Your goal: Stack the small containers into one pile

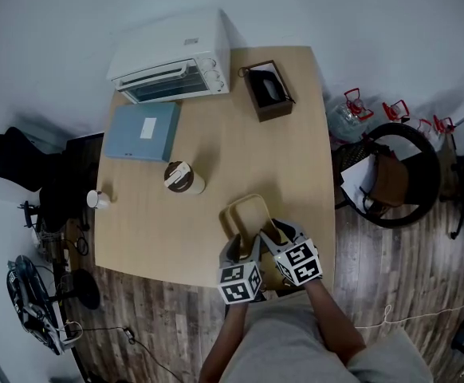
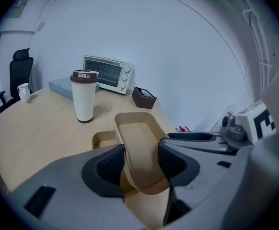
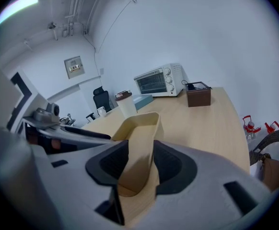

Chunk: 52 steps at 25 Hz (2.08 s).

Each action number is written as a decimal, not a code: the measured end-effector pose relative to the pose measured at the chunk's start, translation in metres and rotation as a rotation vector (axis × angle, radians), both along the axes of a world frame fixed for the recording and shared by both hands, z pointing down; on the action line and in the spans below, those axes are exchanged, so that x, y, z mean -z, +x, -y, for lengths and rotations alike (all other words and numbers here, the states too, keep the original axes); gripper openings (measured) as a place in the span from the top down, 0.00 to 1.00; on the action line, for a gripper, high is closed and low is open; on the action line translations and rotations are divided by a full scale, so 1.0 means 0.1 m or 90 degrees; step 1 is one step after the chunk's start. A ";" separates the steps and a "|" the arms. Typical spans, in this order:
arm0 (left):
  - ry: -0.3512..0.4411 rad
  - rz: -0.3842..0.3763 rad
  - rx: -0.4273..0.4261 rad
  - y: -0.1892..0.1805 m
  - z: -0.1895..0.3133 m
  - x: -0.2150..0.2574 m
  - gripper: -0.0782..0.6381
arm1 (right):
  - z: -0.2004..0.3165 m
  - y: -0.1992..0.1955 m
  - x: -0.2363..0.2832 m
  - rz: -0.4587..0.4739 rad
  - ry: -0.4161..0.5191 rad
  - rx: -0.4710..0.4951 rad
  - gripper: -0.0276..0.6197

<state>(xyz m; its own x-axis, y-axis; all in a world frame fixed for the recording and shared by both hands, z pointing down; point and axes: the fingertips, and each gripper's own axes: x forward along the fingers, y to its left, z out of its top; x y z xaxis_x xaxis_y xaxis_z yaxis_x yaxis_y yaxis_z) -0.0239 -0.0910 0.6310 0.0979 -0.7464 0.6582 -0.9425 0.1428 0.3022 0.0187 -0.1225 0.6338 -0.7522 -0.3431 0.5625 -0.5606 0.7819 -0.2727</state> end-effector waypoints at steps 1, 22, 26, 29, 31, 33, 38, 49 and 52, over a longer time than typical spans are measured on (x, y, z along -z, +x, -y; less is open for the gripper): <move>-0.003 0.002 0.005 -0.05 -0.02 -0.01 0.60 | -0.02 -0.05 0.00 0.002 -0.002 0.008 0.70; -0.057 0.017 0.049 -0.46 -0.17 -0.24 0.60 | -0.19 -0.41 -0.21 -0.027 -0.025 0.084 0.70; -0.062 0.011 0.047 -0.46 -0.18 -0.27 0.60 | -0.19 -0.41 -0.28 -0.030 -0.024 0.086 0.70; -0.063 0.008 0.045 -0.45 -0.18 -0.29 0.60 | -0.18 -0.40 -0.30 -0.032 -0.027 0.086 0.70; -0.064 0.007 0.045 -0.45 -0.18 -0.30 0.60 | -0.18 -0.40 -0.32 -0.034 -0.026 0.086 0.70; -0.065 0.003 0.045 -0.45 -0.18 -0.32 0.60 | -0.18 -0.40 -0.33 -0.038 -0.025 0.088 0.69; -0.067 -0.002 0.043 -0.45 -0.16 -0.32 0.60 | -0.17 -0.38 -0.36 -0.045 -0.022 0.091 0.69; -0.079 -0.010 0.038 -0.45 -0.17 -0.38 0.60 | -0.13 -0.38 -0.38 -0.054 -0.009 0.098 0.70; -0.084 -0.013 0.036 -0.46 -0.18 -0.41 0.60 | -0.12 -0.38 -0.42 -0.058 -0.010 0.100 0.70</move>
<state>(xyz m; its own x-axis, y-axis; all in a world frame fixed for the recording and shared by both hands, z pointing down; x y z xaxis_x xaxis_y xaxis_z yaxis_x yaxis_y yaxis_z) -0.0699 -0.0728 0.6716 0.0728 -0.6586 0.7490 -0.9256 0.2351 0.2967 -0.0188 -0.1102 0.6754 -0.7415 -0.2159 0.6353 -0.4546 0.8581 -0.2390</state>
